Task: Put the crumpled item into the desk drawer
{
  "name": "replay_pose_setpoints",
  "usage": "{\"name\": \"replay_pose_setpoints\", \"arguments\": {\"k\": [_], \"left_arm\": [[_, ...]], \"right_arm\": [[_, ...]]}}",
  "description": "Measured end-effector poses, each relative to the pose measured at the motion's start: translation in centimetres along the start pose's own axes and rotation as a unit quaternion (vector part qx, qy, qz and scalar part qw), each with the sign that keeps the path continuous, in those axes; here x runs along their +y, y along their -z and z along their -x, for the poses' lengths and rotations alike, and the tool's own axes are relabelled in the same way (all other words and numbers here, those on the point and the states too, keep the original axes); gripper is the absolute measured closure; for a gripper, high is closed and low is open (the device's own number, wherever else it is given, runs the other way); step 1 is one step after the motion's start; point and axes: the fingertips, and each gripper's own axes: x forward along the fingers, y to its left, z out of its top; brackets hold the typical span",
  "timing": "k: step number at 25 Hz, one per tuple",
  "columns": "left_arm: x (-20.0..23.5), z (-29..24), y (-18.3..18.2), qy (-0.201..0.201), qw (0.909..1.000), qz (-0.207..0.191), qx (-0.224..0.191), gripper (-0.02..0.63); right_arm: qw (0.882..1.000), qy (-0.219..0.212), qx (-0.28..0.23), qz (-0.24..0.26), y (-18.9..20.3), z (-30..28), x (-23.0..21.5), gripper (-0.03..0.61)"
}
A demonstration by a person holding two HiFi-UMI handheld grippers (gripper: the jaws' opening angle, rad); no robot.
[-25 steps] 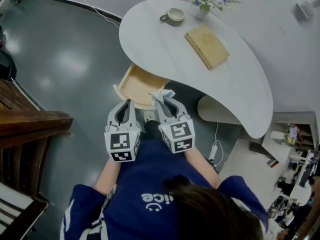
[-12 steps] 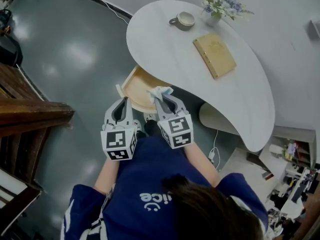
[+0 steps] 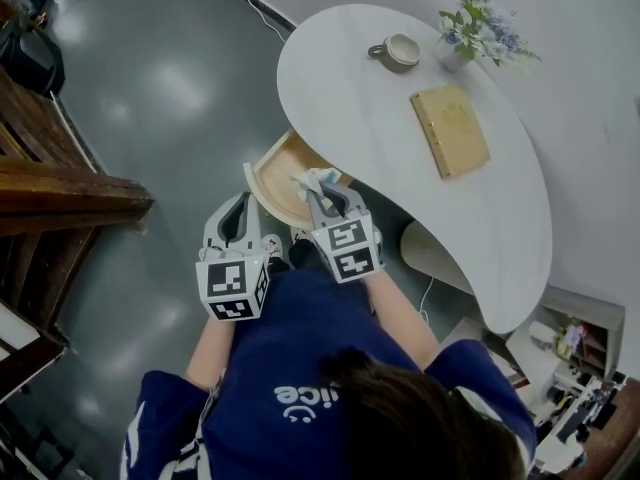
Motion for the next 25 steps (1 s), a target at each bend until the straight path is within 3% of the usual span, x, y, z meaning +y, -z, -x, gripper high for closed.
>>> {"name": "replay_pose_setpoints", "arguments": {"k": [17,22,25], "left_arm": [[2.4,0.3,0.6,-0.074,0.9966,0.033,0.013,0.611],[2.4,0.0,0.3,-0.078,0.9965,0.026,0.014,0.611],[2.4,-0.2,0.3,-0.078,0.9956,0.051,0.013,0.611]], "right_arm": [[0.993,-0.073,0.088,0.042,3.7,-6.8,0.3,0.520],[0.989,-0.089,0.104,0.052,4.3,-8.9,0.5,0.520],[0.986,-0.098,0.128,0.047,5.4,-10.1,0.6,0.520]]}}
